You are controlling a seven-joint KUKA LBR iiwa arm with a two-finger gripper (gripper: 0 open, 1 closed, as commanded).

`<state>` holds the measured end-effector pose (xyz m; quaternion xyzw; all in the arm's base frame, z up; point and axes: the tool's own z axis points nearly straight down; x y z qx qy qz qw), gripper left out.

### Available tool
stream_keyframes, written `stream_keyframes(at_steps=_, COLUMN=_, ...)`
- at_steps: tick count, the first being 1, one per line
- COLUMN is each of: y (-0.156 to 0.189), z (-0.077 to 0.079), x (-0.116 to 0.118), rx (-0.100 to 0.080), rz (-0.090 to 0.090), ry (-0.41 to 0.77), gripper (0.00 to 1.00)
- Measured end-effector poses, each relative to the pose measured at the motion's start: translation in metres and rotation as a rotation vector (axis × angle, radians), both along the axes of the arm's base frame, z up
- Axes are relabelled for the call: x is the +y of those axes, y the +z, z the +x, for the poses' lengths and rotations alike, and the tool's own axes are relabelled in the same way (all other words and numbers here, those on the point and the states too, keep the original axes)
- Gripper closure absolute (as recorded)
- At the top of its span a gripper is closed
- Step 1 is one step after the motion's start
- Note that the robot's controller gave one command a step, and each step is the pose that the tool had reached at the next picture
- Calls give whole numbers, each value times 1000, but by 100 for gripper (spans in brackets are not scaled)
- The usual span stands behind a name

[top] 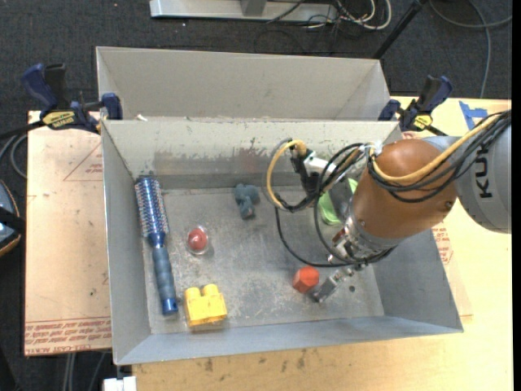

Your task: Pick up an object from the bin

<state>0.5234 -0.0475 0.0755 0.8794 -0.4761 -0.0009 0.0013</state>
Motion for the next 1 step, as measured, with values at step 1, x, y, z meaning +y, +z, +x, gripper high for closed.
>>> stream_keyframes(at_steps=1, y=4, z=-3, x=75, rx=-2, rz=6, ry=181, gripper=0)
